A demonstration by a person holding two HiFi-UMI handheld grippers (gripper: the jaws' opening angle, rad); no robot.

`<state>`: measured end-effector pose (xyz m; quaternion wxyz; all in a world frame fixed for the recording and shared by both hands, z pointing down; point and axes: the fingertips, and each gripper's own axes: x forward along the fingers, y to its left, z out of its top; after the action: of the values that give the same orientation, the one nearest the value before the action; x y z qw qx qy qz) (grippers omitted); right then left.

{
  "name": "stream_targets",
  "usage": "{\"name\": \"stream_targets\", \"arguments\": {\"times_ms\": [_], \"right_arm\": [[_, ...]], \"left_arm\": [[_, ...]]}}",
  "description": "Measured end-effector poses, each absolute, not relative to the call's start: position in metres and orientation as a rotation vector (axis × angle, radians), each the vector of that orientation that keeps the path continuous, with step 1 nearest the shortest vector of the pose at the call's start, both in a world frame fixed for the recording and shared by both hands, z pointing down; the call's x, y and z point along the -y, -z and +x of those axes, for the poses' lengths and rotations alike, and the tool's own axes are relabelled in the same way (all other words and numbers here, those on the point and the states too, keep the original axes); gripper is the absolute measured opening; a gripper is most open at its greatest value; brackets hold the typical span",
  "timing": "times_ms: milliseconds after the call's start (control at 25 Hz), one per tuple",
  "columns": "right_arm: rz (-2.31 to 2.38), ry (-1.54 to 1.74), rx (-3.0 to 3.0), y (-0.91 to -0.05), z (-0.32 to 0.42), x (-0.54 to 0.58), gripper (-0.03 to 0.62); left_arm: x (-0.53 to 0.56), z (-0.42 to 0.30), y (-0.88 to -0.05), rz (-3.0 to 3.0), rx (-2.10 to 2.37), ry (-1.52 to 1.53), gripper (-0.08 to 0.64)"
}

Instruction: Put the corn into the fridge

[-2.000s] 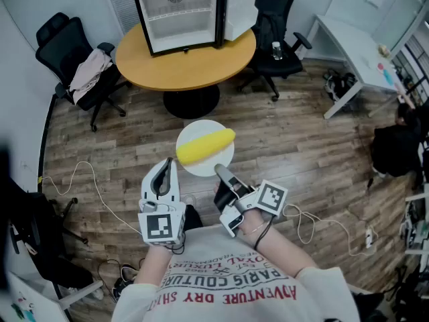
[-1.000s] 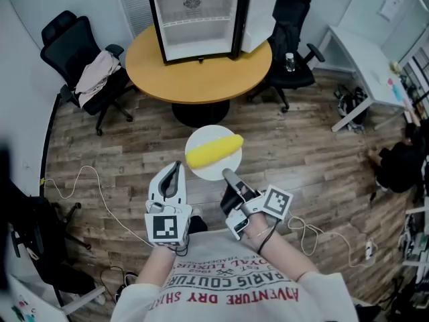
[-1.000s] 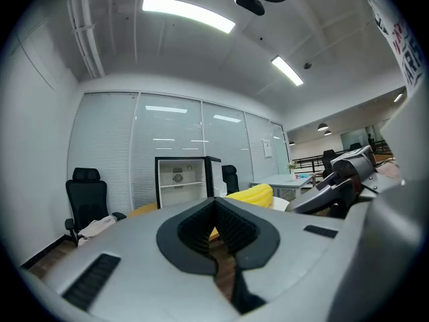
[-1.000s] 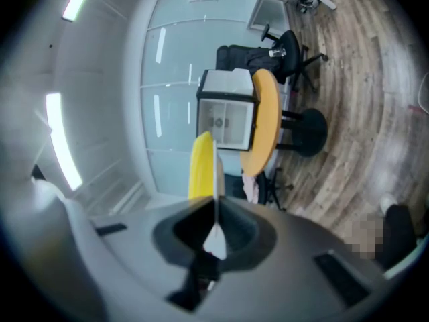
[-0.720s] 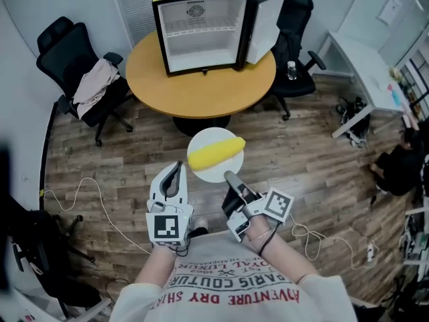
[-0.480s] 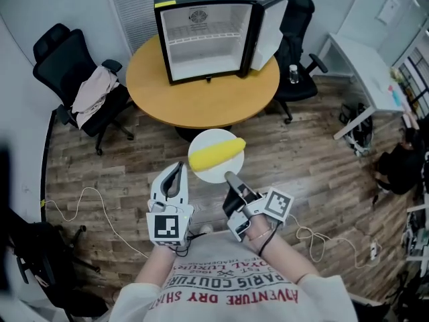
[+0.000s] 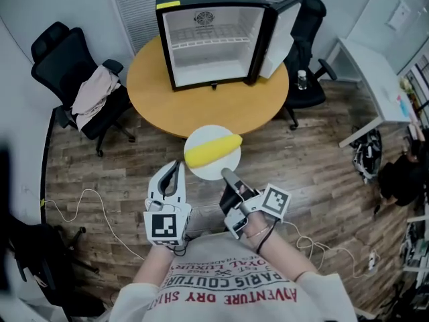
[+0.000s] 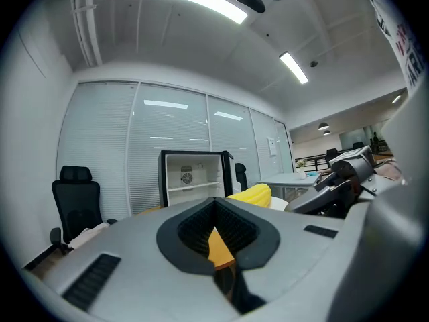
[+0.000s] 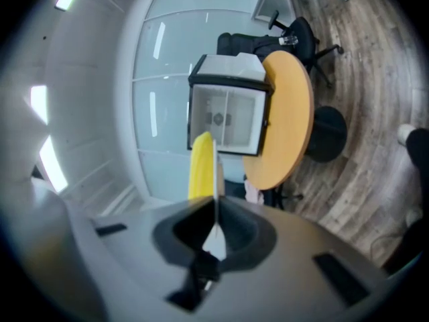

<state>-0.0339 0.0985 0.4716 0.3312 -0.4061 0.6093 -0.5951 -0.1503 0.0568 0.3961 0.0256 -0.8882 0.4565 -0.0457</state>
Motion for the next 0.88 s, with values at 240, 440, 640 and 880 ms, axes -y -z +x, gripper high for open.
{"name": "stream_targets", "arguments": {"times_ms": [240,440,640,880], "right_arm": [[-0.988,1.608,-1.654,-0.476,-0.005,-0.048,0.038],[-0.937,1.687,-1.706,-0.478,0.043,0.011,0.038],[-0.894,1.728,-1.761,-0.477,0.093,0.057,0.038],[-0.883,1.754,-1.806,-0.48,0.137,0.102,0.038]], "left_arm": [[-0.019,-0.124,-0.403,-2.666,-1.521,0.165,0.021],[0.033,-0.072,-0.399,-2.615,-1.634,0.171,0.021],[0.07,-0.029,-0.399,-2.568,-1.75,0.156,0.021],[0.106,0.012,-0.405,-2.53,-1.785,0.161,0.021]]}}
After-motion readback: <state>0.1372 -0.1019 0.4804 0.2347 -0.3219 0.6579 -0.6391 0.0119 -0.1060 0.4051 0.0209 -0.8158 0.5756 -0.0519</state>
